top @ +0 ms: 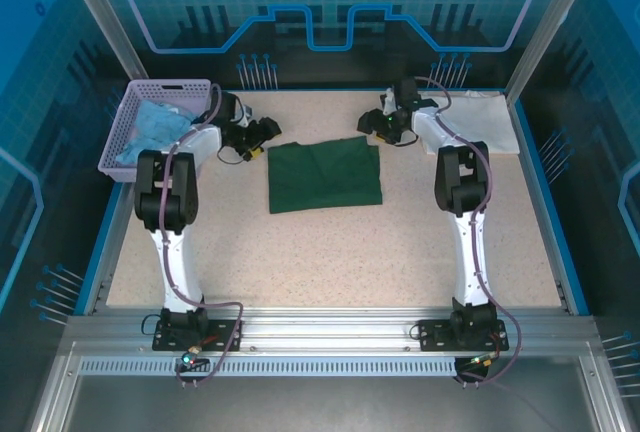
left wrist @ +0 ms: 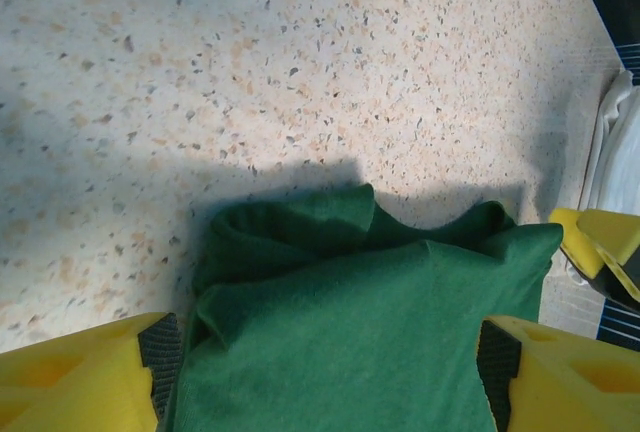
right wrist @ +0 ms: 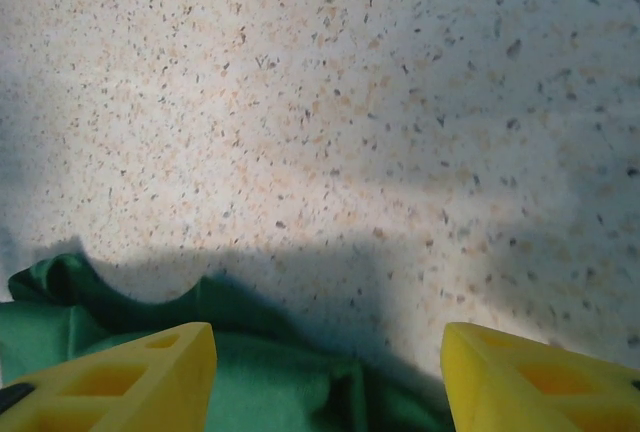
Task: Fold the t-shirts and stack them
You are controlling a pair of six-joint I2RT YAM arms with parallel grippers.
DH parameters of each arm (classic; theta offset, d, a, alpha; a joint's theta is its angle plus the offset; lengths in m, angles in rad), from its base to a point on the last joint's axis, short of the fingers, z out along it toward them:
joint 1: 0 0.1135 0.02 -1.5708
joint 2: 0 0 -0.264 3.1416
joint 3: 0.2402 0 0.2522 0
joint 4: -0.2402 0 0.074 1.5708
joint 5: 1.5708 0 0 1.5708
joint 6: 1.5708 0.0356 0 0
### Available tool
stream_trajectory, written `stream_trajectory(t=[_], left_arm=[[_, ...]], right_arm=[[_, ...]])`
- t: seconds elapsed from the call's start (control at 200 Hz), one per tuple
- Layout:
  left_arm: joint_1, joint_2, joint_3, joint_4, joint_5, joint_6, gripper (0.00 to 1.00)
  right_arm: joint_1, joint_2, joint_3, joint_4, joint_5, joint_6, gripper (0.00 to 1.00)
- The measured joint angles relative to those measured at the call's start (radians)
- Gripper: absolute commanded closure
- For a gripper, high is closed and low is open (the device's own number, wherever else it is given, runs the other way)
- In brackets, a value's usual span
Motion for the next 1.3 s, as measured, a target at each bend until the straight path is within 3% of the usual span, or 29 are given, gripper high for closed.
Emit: stream_trajectory(t=[0.37, 0.48, 0.605, 0.83, 0.945, 1.08, 1.296], left_arm=[[0.000, 0.075, -0.023, 0.117, 0.104, 0.016, 0.36], [0.000, 0.075, -0.023, 0.137, 0.123, 0.018, 0.41], [0.001, 0.075, -0.023, 0.150, 0.138, 0.022, 0.59], [0.007, 0.076, -0.024, 0.168, 0.164, 0.016, 0.79], [0.008, 0.076, -0.044, 0.207, 0.179, 0.018, 0.80], [0.008, 0.074, -0.089, 0.268, 0.198, 0.018, 0.81], [0.002, 0.026, -0.171, 0.383, 0.242, 0.000, 0.79]], right_arm=[[0.001, 0.045, 0.030, 0.001, -0.066, -0.034, 0.49], [0.001, 0.045, 0.025, 0.008, -0.088, -0.039, 0.57], [0.001, 0.045, 0.024, 0.008, -0.106, -0.043, 0.68], [0.001, 0.055, 0.036, -0.006, -0.121, -0.057, 0.92], [0.001, 0.055, 0.035, -0.005, -0.123, -0.056, 1.00], [0.001, 0.040, 0.017, -0.009, -0.114, -0.056, 1.00], [0.001, -0.144, -0.181, 0.008, -0.100, -0.044, 1.00]])
